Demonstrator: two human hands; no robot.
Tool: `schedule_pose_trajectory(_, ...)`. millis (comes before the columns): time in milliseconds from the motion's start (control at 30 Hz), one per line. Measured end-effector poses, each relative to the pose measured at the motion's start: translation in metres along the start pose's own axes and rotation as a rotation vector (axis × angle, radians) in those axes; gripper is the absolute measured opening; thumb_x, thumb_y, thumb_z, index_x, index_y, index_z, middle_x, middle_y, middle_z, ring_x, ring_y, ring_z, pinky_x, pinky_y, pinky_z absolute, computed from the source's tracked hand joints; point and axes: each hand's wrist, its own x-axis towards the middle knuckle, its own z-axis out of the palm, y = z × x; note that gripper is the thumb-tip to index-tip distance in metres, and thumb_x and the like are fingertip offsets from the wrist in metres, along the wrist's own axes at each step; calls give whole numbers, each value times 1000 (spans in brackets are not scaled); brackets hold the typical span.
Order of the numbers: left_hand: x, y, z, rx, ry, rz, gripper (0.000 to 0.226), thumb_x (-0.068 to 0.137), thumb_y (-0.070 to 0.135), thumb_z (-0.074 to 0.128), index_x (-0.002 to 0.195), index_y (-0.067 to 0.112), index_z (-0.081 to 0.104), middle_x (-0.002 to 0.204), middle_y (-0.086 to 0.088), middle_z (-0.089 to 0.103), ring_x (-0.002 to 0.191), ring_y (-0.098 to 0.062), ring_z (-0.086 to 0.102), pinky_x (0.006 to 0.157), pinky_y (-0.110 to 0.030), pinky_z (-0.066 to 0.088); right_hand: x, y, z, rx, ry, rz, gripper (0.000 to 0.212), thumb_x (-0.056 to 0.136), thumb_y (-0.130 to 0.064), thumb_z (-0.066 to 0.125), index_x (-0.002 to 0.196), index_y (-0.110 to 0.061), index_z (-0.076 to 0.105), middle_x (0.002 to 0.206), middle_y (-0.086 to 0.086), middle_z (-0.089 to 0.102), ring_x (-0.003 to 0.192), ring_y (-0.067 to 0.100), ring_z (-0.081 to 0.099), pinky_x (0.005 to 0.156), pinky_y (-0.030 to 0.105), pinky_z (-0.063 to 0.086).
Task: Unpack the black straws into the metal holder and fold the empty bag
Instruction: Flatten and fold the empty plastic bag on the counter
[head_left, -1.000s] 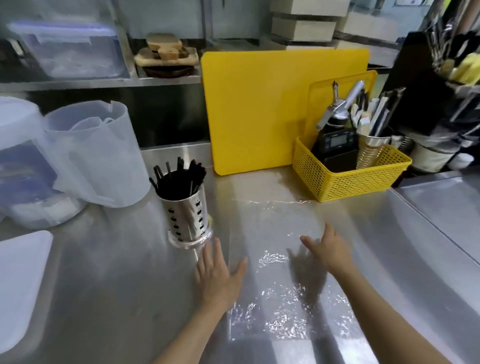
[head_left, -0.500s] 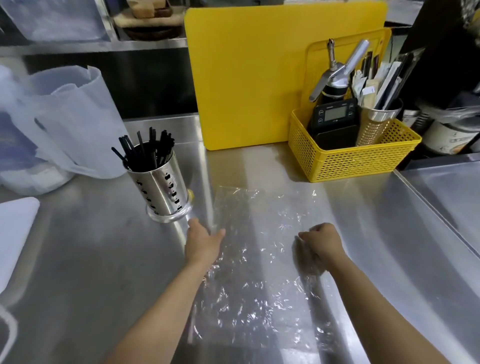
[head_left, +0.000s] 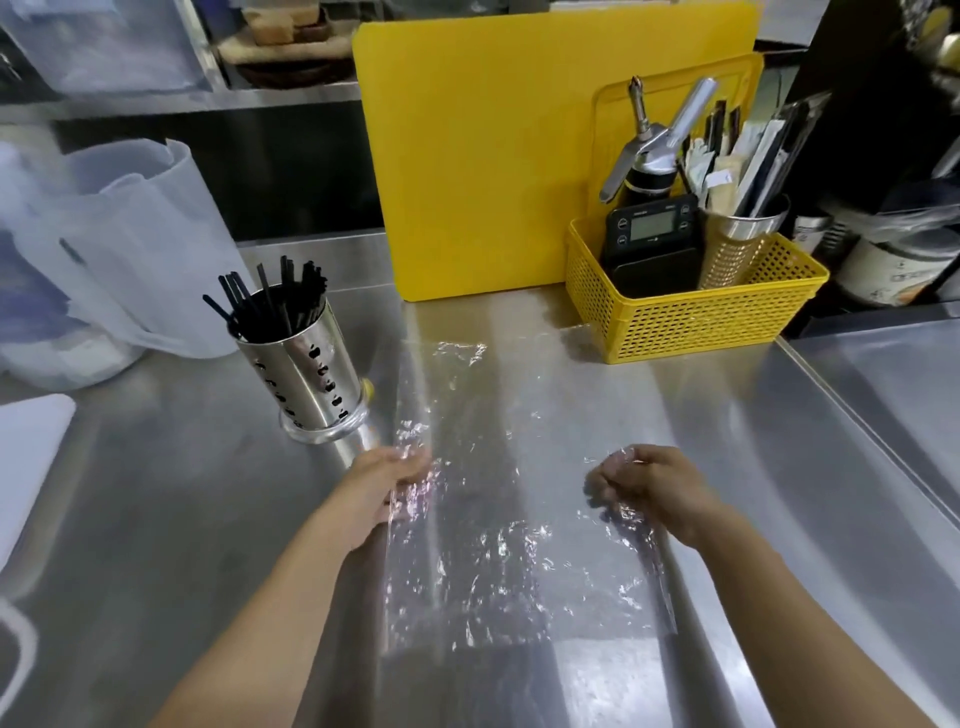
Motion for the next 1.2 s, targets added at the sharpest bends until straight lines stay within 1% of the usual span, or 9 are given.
schedule_pose_trajectory(133, -6, -7, 0, 115, -43, 18, 5, 86, 2, 58, 85, 7, 59, 79, -14, 68, 55, -13, 64, 47, -25, 54, 2, 6, -5, 12, 21, 9, 8, 84, 4, 57, 87, 12, 58, 77, 29, 61, 64, 36, 67, 57, 38, 54)
schedule_pose_trajectory(233, -9, -5, 0, 111, -38, 113, 17, 94, 4, 47, 80, 7, 56, 51, -4, 67, 37, -9, 57, 36, -17, 44, 2, 10, -7, 84, 31, 2, 10, 85, 4, 57, 90, 12, 60, 73, 27, 65, 64, 37, 68, 56, 39, 57)
schedule_pose_trajectory(433, -10, -6, -14, 81, -94, 266, 28, 93, -4, 39, 94, 12, 61, 55, -4, 67, 40, -11, 52, 45, -21, 43, 2, 11, -15, 182, -34, 45, 26, 88, 5, 48, 102, -5, 67, 77, 31, 68, 65, 47, 64, 61, 42, 45)
schedule_pose_trajectory(667, -10, -7, -11, -15, -88, 240, 51, 80, -19, 39, 48, 13, 63, 59, 1, 69, 54, -14, 60, 50, -22, 47, -2, 5, -7, 192, -39, -20, 8, 64, 6, 58, 59, 0, 62, 73, 27, 60, 60, 42, 63, 56, 43, 51)
schedule_pose_trajectory(767, -10, -6, -18, -107, -149, 203, 38, 89, -1, 38, 69, 11, 67, 76, -8, 70, 67, -21, 61, 65, -36, 47, -5, -1, -8, 177, -48, -12, 11, 74, 4, 55, 77, -1, 64, 76, 25, 66, 62, 41, 66, 64, 47, 52)
schedule_pose_trajectory(900, -11, -2, -22, -192, -269, 67, 35, 88, 30, 44, 90, 7, 69, 99, -16, 67, 85, -30, 61, 73, -45, 49, -3, -7, -3, 257, -74, 90, 33, 68, -30, 58, 82, -1, 66, 85, 26, 66, 78, 47, 63, 73, 53, 46)
schedule_pose_trajectory(1000, -14, 0, -16, 48, -208, 143, 28, 76, 10, 67, 102, 18, 63, 112, -16, 64, 94, -30, 62, 84, -51, 52, 1, -5, -1, 247, -62, 14, 36, 78, -13, 62, 108, 5, 57, 89, 26, 63, 81, 43, 63, 77, 63, 47)
schedule_pose_trajectory(1100, -14, 1, -13, 35, -116, 210, 53, 76, -8, 66, 114, 26, 52, 123, -20, 57, 94, -33, 64, 69, -39, 57, 2, -4, 2, 215, -40, -62, 51, 77, 17, 55, 122, -6, 51, 78, 24, 60, 59, 25, 69, 54, 35, 58)
schedule_pose_trajectory(1200, -13, 2, -13, -63, -41, 199, 75, 76, -7, 66, 134, 26, 33, 114, -24, 62, 87, -31, 68, 60, -32, 56, 5, -6, 5, 249, 0, -60, 43, 84, 16, 51, 117, -10, 48, 57, 14, 67, 47, 16, 67, 40, 18, 48)
